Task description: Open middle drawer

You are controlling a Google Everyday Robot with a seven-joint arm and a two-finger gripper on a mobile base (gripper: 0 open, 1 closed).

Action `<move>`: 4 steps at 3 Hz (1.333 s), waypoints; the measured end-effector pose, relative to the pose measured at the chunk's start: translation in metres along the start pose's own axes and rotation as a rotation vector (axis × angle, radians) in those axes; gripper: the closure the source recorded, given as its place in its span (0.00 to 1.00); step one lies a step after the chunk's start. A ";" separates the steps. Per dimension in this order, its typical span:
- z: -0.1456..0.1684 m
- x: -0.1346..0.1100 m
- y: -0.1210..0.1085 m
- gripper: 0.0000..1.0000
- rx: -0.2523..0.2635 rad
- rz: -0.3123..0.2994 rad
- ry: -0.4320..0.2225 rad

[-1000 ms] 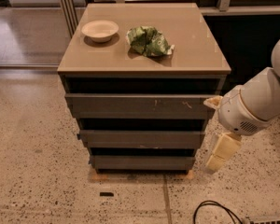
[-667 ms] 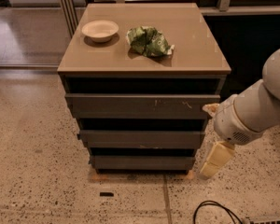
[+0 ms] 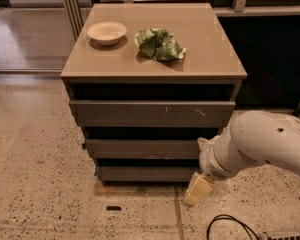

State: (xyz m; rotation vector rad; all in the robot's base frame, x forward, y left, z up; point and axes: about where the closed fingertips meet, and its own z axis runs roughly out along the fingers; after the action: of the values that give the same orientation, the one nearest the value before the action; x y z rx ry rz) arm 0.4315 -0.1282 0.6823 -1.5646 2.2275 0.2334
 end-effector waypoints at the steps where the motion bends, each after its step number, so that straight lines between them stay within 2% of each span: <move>1: 0.062 -0.008 -0.015 0.00 0.011 0.095 -0.117; 2: 0.064 -0.008 -0.014 0.00 0.012 0.097 -0.116; 3: 0.086 -0.017 -0.019 0.00 0.016 0.098 -0.140; 4: 0.126 -0.034 -0.031 0.00 0.016 0.088 -0.171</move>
Offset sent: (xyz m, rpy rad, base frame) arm 0.0204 0.0198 -0.0377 0.0960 -0.0072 -0.0567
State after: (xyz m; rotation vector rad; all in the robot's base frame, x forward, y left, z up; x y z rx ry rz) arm 0.4993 -0.0641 0.5857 -1.3847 2.1617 0.3595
